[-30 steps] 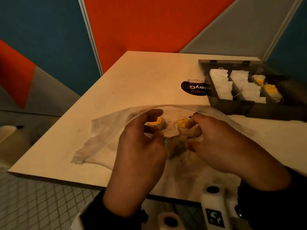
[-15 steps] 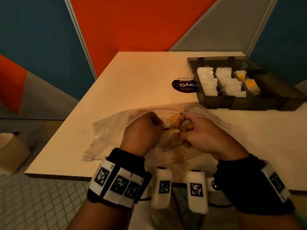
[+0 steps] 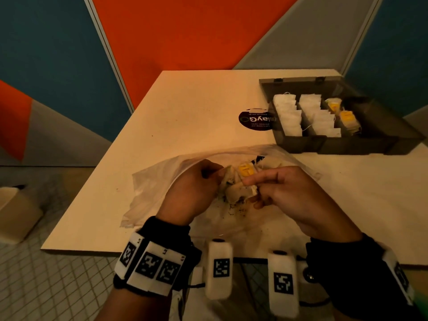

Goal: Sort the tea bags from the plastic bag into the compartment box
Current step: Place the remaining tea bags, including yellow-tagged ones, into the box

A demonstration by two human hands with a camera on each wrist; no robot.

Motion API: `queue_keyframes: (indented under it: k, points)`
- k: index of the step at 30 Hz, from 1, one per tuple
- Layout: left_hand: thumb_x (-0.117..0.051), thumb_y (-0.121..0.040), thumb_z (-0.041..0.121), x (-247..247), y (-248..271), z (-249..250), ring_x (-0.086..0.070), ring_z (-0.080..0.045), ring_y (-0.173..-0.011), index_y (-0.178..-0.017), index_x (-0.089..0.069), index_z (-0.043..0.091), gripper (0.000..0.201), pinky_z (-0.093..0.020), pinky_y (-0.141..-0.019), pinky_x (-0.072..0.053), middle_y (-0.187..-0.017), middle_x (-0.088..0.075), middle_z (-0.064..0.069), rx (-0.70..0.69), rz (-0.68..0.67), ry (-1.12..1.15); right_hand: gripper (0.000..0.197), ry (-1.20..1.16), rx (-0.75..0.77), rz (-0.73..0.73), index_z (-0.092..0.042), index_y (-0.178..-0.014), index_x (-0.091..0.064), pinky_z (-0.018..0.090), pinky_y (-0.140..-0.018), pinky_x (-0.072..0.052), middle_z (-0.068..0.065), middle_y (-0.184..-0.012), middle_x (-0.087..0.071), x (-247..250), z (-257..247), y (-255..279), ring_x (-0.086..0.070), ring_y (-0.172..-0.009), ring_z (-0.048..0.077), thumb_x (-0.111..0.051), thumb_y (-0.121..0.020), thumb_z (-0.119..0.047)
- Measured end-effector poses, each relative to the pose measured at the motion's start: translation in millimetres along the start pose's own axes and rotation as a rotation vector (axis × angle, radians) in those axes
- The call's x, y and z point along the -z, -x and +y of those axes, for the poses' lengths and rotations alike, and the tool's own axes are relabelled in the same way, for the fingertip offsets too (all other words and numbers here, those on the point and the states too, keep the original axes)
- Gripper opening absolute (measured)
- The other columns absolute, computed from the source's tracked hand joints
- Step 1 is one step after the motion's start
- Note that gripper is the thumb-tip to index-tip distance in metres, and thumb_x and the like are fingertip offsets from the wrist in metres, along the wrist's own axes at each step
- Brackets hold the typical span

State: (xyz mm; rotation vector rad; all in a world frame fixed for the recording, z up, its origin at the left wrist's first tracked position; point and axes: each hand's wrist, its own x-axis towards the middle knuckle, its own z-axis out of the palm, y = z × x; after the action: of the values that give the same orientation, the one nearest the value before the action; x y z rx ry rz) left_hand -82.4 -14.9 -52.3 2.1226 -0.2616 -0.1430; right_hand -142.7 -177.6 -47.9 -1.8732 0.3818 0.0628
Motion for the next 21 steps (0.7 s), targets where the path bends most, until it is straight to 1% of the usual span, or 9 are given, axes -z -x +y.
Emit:
queue_keyframes:
  k: [2,4,6,8,10,13,15,19,21]
  points:
    - [-0.059,-0.094,0.027,1.0,0.8,-1.5,-0.054,0.005,-0.058,-0.097,-0.075,0.02,0.018,-0.001,-0.05,-0.037,-0.071,-0.065,0.011,-0.014,-0.011,-0.051,0.039,0.028,0.007,-0.002,-0.021,-0.091,-0.077,0.029,-0.071,-0.06,0.003,-0.091,-0.075,-0.5,0.4,-1.0,-0.072,-0.073,0.02,-0.054,-0.084,0.01]
    - [-0.06,-0.094,0.028,1.5,0.8,-1.3,-0.052,0.003,-0.056,-0.092,-0.075,0.02,0.018,-0.002,-0.049,-0.036,-0.065,-0.062,0.012,-0.007,-0.008,-0.083,0.034,0.06,0.021,-0.016,-0.019,-0.093,-0.076,0.024,-0.065,-0.058,0.003,-0.089,-0.075,-1.8,0.0,-2.7,-0.071,-0.073,0.019,-0.06,-0.083,0.009]
    - [-0.061,-0.092,0.028,1.0,-1.0,-0.8,-0.053,0.001,-0.056,-0.085,-0.074,0.019,0.018,-0.004,-0.049,-0.036,-0.065,-0.063,0.009,-0.003,0.007,-0.062,0.029,0.095,0.061,-0.035,-0.023,-0.087,-0.075,0.018,-0.058,-0.05,-0.001,-0.084,-0.074,-3.7,-1.5,-4.1,-0.066,-0.067,0.008,-0.066,-0.083,0.004]
    - [-0.063,-0.09,0.029,-0.4,-1.7,-0.3,-0.056,0.0,-0.056,-0.079,-0.073,0.02,0.018,-0.008,-0.049,-0.039,-0.067,-0.068,0.006,-0.005,0.02,-0.023,0.022,0.151,0.118,-0.033,-0.027,-0.085,-0.075,0.016,-0.062,-0.046,-0.009,-0.081,-0.072,-5.5,-3.6,-6.0,-0.062,-0.068,-0.002,-0.071,-0.084,-0.006]
    - [-0.063,-0.089,0.03,-2.5,-1.9,-0.4,-0.061,-0.003,-0.062,-0.077,-0.072,0.019,0.019,-0.018,-0.059,-0.046,-0.07,-0.07,0.004,-0.004,0.01,0.006,0.013,0.18,0.146,-0.017,-0.025,-0.091,-0.075,0.019,-0.073,-0.048,-0.011,-0.087,-0.07,-6.1,-6.7,-8.7,-0.062,-0.081,-0.001,-0.073,-0.084,-0.015]
    - [-0.061,-0.091,0.028,-4.2,-1.8,-1.2,-0.068,-0.014,-0.08,-0.081,-0.071,0.017,0.019,-0.034,-0.077,-0.052,-0.079,-0.073,0.001,-0.001,-0.041,0.047,0.008,0.213,0.169,-0.015,-0.025,-0.09,-0.074,0.015,-0.07,-0.045,-0.014,-0.088,-0.067,-5.3,-11.0,-11.6,-0.059,-0.083,0.0,-0.073,-0.085,-0.019]
    - [-0.059,-0.092,0.03,-3.7,-2.2,-2.1,-0.068,-0.018,-0.081,-0.081,-0.071,0.018,0.02,-0.042,-0.081,-0.053,-0.081,-0.073,-0.001,-0.036,-0.065,0.018,0.009,0.226,0.201,-0.027,-0.026,-0.089,-0.074,0.019,-0.074,-0.048,-0.012,-0.086,-0.069,-5.1,-11.5,-14.1,-0.062,-0.083,0.001,-0.072,-0.085,-0.017]
    - [-0.057,-0.094,0.031,-1.2,-4.3,-0.9,-0.063,-0.018,-0.076,-0.084,-0.07,0.02,0.02,-0.035,-0.072,-0.049,-0.081,-0.07,-0.002,-0.085,-0.098,-0.058,0.023,0.201,0.198,-0.01,-0.027,-0.096,-0.064,0.033,-0.081,-0.056,-0.003,-0.082,-0.072,-4.5,-9.1,-20.4,-0.068,-0.081,0.01,-0.075,-0.082,-0.013]
    - [-0.055,-0.095,0.032,0.1,-5.2,0.3,-0.061,-0.016,-0.076,-0.086,-0.07,0.021,0.02,-0.031,-0.07,-0.046,-0.082,-0.069,0.0,-0.096,-0.113,-0.095,0.025,0.206,0.203,-0.001,-0.024,-0.094,-0.061,0.031,-0.079,-0.056,-0.002,-0.08,-0.072,-3.8,-9.5,-22.5,-0.068,-0.079,0.009,-0.077,-0.08,-0.011]
